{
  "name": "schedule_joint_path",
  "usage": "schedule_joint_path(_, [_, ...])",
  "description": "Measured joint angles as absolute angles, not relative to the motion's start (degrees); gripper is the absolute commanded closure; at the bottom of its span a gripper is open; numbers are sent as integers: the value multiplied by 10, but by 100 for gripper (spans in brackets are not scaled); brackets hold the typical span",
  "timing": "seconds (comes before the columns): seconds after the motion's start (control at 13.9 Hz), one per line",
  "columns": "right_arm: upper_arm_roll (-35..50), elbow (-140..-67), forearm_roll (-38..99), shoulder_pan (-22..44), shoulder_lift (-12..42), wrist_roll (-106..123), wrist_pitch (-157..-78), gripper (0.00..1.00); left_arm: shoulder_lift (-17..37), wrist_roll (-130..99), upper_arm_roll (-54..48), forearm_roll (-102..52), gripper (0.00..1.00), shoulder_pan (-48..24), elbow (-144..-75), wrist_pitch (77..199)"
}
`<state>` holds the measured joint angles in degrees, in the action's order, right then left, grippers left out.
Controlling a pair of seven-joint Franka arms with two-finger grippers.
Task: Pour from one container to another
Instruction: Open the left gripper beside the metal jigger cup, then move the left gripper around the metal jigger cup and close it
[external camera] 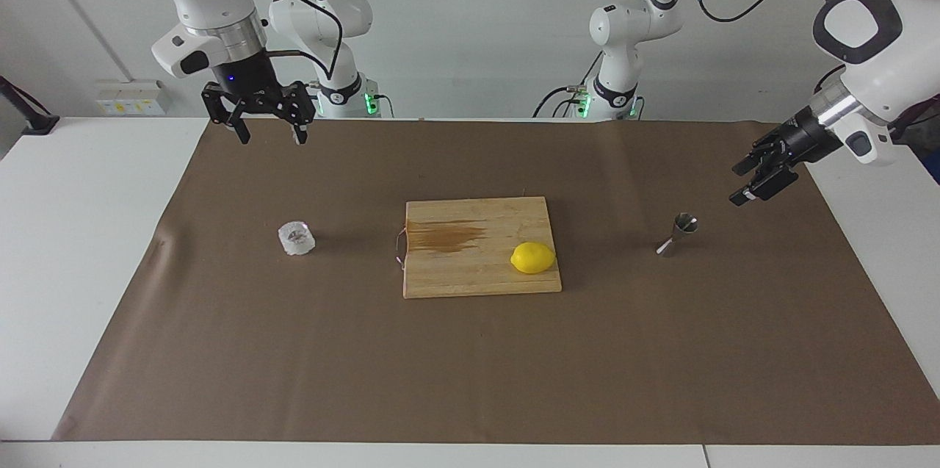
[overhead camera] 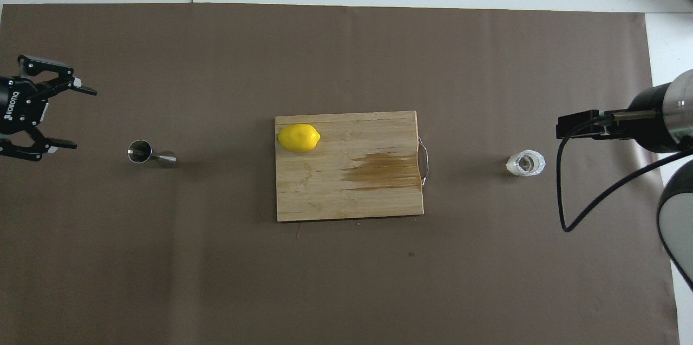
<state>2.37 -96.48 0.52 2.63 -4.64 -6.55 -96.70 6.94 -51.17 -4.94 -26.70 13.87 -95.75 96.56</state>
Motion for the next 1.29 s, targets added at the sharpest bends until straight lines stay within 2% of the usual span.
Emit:
schedule_joint_path(0.29, [24,-965,5,26,-46,-66,-967,0,69,-609,-49,-400,0,186,-1044,1025])
schedule_joint_path(0.65, [24,-965,5,26,-46,-66,-967,0,50,-661,-49,-534,0,196,-1184,1124])
schedule_joint_path(1.01, [24,-965,5,26,-46,-65,-967,0,53,-667,-54,-587,0,206,-1257,1182])
schedule_joint_path(1.29, [24,-965,5,26,-46,-66,-967,0,49,-666,-57,-597,0,204,-1283,1206])
